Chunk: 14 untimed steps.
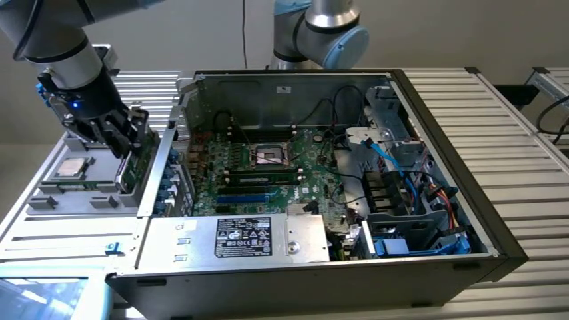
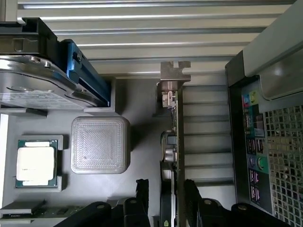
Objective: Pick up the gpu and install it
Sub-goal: 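Pick up the gpu and move the gpu toward the slot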
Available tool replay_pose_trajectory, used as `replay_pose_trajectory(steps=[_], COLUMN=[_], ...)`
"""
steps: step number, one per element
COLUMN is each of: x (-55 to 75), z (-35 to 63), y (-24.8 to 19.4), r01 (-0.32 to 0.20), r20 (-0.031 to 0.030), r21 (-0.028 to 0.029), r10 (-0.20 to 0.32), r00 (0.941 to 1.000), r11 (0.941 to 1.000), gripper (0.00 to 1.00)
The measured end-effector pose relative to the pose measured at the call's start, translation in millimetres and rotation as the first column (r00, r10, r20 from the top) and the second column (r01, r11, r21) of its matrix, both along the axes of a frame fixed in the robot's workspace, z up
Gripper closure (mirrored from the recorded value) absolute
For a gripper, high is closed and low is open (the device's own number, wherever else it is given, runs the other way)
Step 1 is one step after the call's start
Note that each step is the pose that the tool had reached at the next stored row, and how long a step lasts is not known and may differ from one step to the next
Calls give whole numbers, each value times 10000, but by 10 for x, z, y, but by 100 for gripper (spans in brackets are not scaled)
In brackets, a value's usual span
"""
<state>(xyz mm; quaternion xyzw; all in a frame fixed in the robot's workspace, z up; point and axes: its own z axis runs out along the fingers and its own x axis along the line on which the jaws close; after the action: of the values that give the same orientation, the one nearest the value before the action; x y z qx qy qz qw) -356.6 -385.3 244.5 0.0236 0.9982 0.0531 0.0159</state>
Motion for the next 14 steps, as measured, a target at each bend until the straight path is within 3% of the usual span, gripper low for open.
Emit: replay_pose_trajectory(steps=[6,10,14], x=[0,3,4], z=[-95,-105,-131], y=[-15,-30,-34], r01=[1,0,1], r20=[54,54,102], r21=[44,56,62], r10=[-1,0,-1], r00=[10000,10000,9999], r11=[10000,10000,10000], gripper=[56,56,56])
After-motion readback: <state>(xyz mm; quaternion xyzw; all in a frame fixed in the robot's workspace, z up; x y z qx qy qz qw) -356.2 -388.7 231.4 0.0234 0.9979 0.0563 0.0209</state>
